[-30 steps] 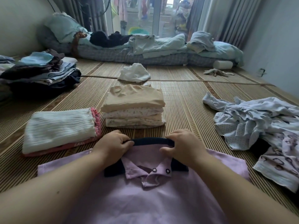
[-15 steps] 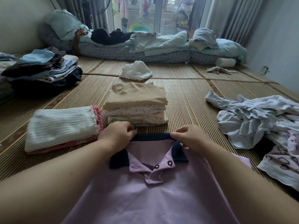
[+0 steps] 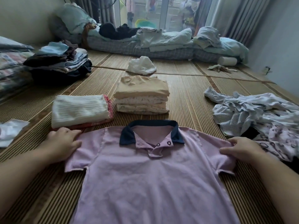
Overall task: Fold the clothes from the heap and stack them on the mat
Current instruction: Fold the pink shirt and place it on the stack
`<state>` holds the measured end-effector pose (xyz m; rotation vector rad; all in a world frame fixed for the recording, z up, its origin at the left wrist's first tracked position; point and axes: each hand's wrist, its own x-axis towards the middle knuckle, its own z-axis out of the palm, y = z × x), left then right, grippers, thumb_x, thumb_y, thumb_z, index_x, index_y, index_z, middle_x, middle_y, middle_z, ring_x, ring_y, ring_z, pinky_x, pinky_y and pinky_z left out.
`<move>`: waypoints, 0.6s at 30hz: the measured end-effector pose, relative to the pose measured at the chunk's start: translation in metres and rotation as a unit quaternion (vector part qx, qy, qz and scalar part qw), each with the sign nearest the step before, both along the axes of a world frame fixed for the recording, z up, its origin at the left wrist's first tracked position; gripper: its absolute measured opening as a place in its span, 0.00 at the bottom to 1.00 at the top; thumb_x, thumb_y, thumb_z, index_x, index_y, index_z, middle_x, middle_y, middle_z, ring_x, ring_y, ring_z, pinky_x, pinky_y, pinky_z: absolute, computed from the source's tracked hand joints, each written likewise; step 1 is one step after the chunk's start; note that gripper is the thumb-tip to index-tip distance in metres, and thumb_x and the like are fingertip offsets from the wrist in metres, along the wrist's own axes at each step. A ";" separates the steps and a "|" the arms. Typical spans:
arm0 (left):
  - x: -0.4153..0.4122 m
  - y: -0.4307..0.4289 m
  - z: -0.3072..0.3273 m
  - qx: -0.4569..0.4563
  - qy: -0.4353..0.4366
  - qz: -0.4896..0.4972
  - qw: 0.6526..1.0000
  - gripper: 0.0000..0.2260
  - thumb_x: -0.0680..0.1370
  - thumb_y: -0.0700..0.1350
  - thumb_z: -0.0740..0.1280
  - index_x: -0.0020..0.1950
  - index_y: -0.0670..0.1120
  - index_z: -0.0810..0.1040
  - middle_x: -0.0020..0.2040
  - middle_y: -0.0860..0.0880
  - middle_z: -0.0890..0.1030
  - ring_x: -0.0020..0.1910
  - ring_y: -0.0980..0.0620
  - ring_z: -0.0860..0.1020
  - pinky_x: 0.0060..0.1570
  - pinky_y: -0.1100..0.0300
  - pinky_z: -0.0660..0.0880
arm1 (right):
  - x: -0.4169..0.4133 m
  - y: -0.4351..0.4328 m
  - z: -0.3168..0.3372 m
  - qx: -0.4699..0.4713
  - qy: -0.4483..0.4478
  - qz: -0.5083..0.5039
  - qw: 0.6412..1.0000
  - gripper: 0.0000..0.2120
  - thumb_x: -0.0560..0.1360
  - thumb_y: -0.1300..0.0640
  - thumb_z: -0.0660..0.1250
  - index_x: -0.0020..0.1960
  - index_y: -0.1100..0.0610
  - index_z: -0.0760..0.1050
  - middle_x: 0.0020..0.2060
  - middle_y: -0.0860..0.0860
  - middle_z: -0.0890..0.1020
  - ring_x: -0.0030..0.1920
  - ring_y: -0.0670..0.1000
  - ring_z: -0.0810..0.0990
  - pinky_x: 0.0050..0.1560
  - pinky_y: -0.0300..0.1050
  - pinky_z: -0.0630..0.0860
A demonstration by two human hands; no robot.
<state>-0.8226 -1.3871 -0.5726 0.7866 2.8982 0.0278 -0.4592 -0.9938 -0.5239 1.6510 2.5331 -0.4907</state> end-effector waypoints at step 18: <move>0.085 0.059 0.074 0.300 -0.415 0.033 0.858 0.05 0.77 0.43 0.63 0.45 0.43 0.77 0.39 0.44 0.83 0.30 0.48 0.82 0.27 0.62 0.74 | -0.076 -0.097 0.038 -0.223 0.116 0.084 0.964 0.13 0.77 0.48 0.66 0.52 0.58 0.72 0.39 0.57 0.81 0.29 0.52 0.79 0.24 0.41 0.75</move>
